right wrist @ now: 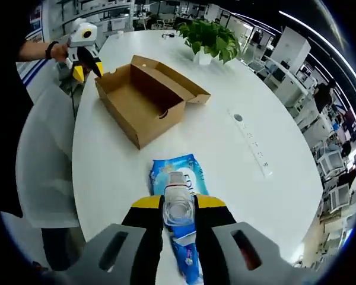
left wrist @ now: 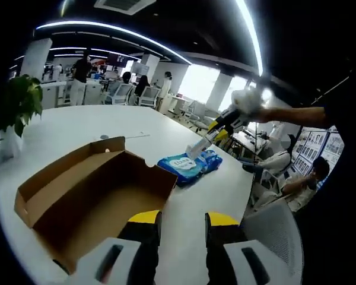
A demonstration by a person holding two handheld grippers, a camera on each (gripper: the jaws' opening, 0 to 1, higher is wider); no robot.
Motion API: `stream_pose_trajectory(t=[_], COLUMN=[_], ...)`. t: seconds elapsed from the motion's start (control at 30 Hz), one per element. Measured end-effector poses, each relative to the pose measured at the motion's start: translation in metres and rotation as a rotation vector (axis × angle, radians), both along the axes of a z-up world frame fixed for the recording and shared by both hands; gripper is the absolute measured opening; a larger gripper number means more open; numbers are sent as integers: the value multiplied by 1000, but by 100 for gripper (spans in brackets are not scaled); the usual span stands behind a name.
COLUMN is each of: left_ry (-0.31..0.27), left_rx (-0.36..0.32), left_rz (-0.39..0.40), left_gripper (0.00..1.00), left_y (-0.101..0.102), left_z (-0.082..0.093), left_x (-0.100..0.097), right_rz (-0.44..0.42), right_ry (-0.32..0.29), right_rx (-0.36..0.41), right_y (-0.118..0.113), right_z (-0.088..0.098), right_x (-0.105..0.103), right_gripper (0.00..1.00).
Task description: Operate the shoe box by opening the lid, removing the specified soft item, and placing it in the target area until the item is outside and the box remains undamaged.
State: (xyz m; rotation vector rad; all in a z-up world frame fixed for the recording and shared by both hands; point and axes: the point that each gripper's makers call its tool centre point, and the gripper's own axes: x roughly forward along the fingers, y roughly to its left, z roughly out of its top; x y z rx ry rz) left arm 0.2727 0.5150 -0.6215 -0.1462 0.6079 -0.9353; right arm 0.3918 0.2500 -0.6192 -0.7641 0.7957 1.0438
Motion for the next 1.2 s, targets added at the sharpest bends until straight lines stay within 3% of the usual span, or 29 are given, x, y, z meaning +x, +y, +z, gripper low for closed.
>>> stream_pose_trajectory(t=[0.4,0.77,1.2], left_ry=[31,54,70], left_rx=[14,24,39], left_rz=[79,128,141], left_gripper=[29,30,29], left_y=[22,33,34], left_z=[-9,-13,-17], left_x=[-5,-7,-7], right_rz=[4,-6,71], right_ry=[-32,-37,-18], right_rx=[-99,-189,-313], right_y=[-20,-49,-70], right_z=[-13,-41,-67], right_x=[49,77,77], right_gripper=[17,17,17])
